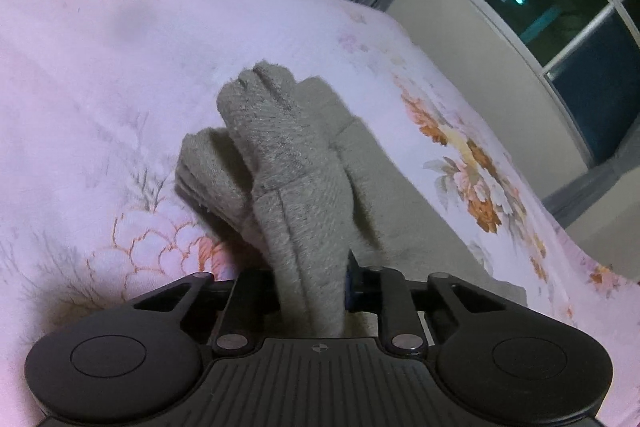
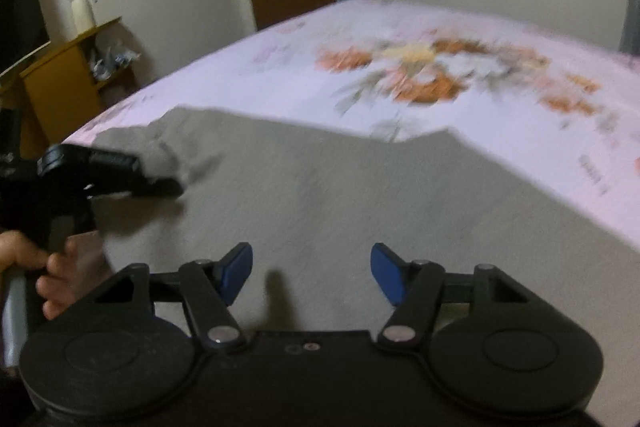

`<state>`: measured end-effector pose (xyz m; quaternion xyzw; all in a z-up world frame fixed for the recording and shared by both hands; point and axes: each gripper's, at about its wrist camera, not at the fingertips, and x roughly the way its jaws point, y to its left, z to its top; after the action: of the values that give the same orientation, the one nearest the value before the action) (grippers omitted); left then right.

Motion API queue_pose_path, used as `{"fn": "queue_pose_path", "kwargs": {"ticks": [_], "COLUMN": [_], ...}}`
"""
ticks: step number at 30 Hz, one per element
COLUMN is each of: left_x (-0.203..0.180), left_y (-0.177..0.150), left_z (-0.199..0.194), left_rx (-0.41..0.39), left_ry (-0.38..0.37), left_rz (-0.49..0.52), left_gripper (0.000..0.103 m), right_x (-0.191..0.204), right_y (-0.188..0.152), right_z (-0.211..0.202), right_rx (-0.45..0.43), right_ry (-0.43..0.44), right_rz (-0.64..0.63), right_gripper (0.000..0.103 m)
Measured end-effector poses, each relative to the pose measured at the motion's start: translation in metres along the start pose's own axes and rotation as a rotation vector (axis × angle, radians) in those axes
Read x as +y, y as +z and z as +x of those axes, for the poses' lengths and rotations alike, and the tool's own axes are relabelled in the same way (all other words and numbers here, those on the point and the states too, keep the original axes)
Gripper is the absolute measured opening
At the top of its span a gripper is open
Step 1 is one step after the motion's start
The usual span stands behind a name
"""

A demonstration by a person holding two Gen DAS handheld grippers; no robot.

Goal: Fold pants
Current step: 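Grasp the end of the grey sweatpants with the left gripper and lift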

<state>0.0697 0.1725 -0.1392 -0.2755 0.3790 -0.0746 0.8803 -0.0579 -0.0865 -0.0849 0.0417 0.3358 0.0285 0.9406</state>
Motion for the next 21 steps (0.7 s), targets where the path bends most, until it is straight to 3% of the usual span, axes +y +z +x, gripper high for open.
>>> {"fn": "queue_pose_path", "kwargs": {"ticks": [4,8,12,14,21], "left_x": [-0.020,-0.059,-0.105,-0.127,-0.199], "left_y": [0.006,0.009,0.002,-0.005,-0.057], "left_z": [-0.015,-0.038,-0.050,-0.053,-0.067], "left_rx": [-0.049,-0.113,-0.141,-0.142,-0.123], "left_ry": [-0.015,-0.057,-0.115,-0.146,-0.263], "left_rz": [0.078,0.237,0.373,0.432,0.657], "left_gripper": [0.017,0.017,0.017,0.017,0.017], "right_x": [-0.020,-0.038,-0.043,-0.042,-0.085], "right_y": [-0.005,-0.019,-0.035,-0.035,-0.033], "right_z": [-0.006,-0.011,0.003,-0.003,-0.041], "right_rx": [0.000,-0.001,0.109,0.105,0.018], "right_ry": [-0.061,-0.113,-0.138,-0.131,-0.116], "right_rz": [0.034,0.088,0.011,-0.010,0.169], "right_gripper": [0.066,0.065,0.065,0.065,0.066]}}
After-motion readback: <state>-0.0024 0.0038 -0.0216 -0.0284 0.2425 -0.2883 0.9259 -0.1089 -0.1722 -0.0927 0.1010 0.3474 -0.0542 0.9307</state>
